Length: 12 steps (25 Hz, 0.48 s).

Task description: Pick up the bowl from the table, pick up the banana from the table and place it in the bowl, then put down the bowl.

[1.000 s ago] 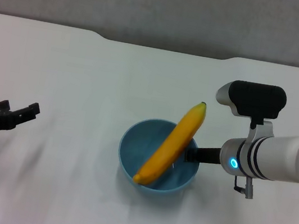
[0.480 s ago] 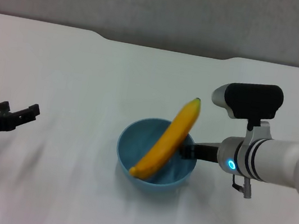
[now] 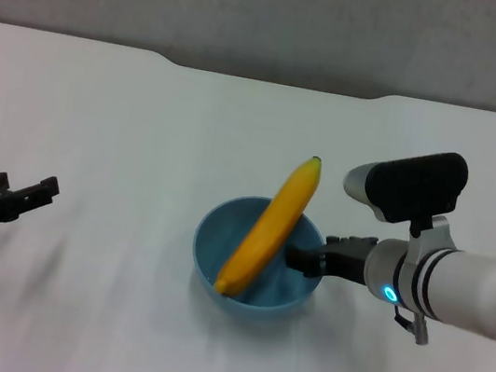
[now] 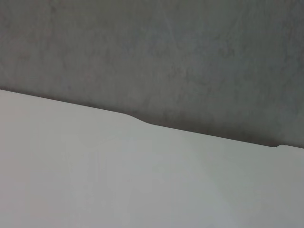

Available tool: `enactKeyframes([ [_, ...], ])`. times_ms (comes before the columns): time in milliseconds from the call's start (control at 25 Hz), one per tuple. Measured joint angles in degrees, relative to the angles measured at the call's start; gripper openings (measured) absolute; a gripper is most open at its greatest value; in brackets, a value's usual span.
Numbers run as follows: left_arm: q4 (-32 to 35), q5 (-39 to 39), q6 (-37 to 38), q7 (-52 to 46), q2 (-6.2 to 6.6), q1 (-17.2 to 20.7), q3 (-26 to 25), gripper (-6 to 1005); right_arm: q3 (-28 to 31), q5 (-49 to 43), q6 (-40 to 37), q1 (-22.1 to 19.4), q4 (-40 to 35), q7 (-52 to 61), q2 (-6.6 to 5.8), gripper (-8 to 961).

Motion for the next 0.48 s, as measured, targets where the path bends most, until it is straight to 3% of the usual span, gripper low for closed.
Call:
enactKeyframes([
  [160, -0.26, -0.39, -0.41, 0.65, 0.0, 0.73, -0.18, 903, 2.07, -12.87, 0.52, -9.19, 12.42, 0.0, 0.01, 668],
  [240, -0.54, -0.47, -0.76, 0.93, 0.0, 0.98, -0.2, 903, 2.54, -15.23, 0.62, -10.91, 15.03, 0.0, 0.01, 765],
  [280, -0.95, -0.56, -1.36, 1.37, 0.0, 1.26, -0.21, 903, 3.71, -21.24, 2.19, -16.29, 21.01, 0.01, -0.01, 788],
  [320, -1.85, -1.15, -2.55, 2.58, -0.01, 1.85, -0.25, 903, 3.71, -21.24, 2.19, -16.29, 21.01, 0.01, -0.01, 811],
  [480, -3.24, -7.06, -6.14, 9.22, -0.28, 3.98, -0.08, 903, 4.66, -29.18, 13.0, -26.25, 26.88, 0.34, -0.03, 904],
])
